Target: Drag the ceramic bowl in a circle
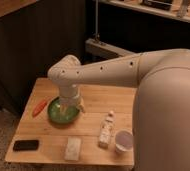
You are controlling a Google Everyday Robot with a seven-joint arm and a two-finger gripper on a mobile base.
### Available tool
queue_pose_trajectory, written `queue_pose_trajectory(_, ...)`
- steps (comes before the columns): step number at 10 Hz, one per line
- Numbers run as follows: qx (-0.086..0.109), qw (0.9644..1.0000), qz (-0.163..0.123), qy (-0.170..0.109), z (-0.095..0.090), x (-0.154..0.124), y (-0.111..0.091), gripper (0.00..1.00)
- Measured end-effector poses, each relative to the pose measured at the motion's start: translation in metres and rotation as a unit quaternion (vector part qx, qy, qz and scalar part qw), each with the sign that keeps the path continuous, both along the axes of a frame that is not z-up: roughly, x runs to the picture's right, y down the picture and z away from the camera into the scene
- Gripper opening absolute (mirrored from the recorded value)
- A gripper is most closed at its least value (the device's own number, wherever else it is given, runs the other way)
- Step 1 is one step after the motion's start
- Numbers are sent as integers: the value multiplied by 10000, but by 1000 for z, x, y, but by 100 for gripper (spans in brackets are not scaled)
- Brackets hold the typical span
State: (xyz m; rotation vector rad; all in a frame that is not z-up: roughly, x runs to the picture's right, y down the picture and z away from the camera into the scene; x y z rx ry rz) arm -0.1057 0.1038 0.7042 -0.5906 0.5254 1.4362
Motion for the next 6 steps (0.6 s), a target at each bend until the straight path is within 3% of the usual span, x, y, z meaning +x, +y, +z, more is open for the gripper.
queue_pose_trajectory(6,28,10000,33,0,11,0,4,65)
